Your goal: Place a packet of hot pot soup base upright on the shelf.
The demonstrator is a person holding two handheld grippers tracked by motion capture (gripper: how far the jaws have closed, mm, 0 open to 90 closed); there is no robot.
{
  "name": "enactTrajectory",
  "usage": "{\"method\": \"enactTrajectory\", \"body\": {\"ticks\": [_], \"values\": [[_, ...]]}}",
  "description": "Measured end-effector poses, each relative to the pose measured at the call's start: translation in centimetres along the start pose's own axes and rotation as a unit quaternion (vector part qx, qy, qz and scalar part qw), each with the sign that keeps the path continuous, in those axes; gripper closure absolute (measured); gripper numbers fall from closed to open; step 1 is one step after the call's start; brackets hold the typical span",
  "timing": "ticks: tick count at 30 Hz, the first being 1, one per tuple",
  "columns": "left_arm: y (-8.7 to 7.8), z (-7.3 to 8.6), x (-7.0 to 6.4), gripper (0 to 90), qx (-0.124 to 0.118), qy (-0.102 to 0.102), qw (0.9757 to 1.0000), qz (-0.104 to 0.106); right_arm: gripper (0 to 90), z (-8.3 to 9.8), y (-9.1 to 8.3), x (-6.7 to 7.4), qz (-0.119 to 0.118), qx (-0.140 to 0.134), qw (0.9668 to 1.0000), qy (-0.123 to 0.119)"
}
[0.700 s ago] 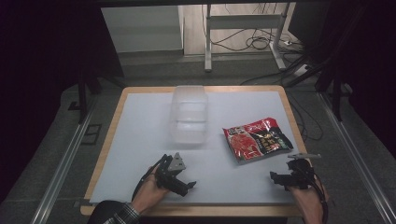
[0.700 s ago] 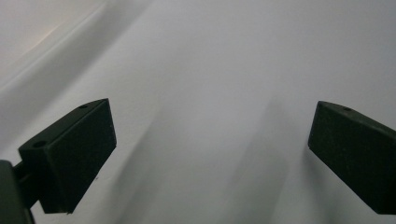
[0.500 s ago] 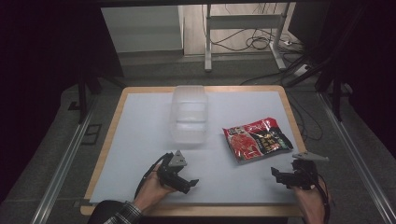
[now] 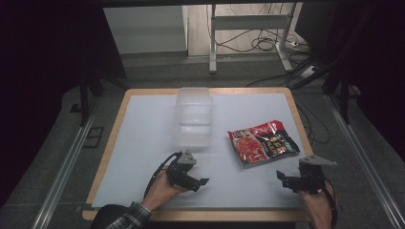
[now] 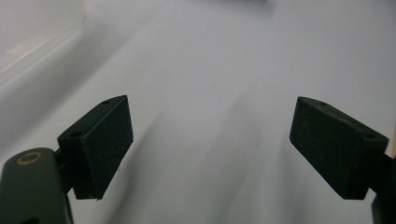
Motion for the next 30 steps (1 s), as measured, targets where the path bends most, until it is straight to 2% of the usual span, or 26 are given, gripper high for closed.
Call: {"method": "enactTrajectory", "body": {"ticks": [4, 9, 10, 11, 16, 22, 30], "values": [[0.3, -0.6, 0.1, 18.2, 0.0, 0.008, 1.0, 0.004, 4.7, 0.1, 0.2, 0.0, -0.004, 0.004, 1.0, 0.002], [0.6, -1.6, 0.0, 33.4, -0.008, 0.018, 0.9997, 0.013, 4.1, 0.0, 0.1, 0.0, -0.004, -0.002, 1.0, 0.002], [0.7, -1.7, -0.1, 33.4, -0.01, 0.018, 0.9997, 0.015, 4.1, 0.0, 0.1, 0.0, -0.004, -0.002, 1.0, 0.002], [1.0, -2.1, -0.2, 38.3, -0.011, 0.015, 0.9996, 0.019, 4.0, 0.0, 0.1, -0.1, -0.003, -0.003, 1.0, 0.002], [1.4, -3.1, -0.1, 51.4, -0.015, 0.017, 0.9995, 0.02, 3.6, -0.1, 0.1, -0.2, -0.001, -0.006, 1.0, 0.004], [1.8, -4.2, 0.0, 65.8, -0.029, 0.022, 0.999, 0.027, 3.6, -0.2, 0.0, -0.2, 0.0, -0.008, 1.0, 0.0], [2.8, -5.4, 0.2, 81.1, -0.031, 0.029, 0.9985, 0.034, 3.6, -0.1, 0.2, -0.2, 0.0, -0.007, 1.0, -0.004]]}}
Point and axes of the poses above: each handheld gripper's, and its own axes: y roughly forward along the jaws, z roughly out of its underside, x roughly to its left, the point moved 9 cm from there along y, roughly forward along the jaws, and after that the axes turned 2 degrees about -z, right-handed, at the moved point
